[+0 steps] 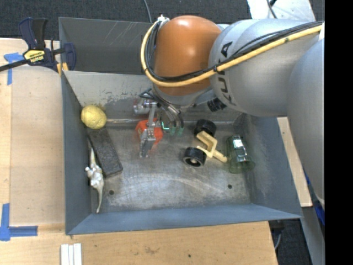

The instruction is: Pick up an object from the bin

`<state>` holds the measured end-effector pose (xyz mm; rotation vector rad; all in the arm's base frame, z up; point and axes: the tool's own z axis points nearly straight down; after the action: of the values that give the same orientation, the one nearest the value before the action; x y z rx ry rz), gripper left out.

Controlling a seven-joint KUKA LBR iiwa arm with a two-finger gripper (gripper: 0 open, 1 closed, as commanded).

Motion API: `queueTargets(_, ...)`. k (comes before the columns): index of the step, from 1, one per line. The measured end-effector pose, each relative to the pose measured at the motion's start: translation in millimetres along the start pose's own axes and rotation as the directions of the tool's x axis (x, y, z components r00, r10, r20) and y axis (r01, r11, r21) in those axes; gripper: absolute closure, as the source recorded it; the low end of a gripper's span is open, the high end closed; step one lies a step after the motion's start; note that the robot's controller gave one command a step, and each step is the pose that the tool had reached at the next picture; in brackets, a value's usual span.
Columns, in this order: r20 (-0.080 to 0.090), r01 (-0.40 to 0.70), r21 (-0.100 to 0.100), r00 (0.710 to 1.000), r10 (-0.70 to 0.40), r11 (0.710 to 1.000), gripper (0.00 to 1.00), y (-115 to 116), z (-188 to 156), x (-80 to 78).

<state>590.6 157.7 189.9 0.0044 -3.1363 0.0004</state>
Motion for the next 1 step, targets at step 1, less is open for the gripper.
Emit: queueTargets(1, 0.008, -0.003, -0.001, 1.0, 0.003, 1.0, 1.0, -0.9, -4.5, -2.0)
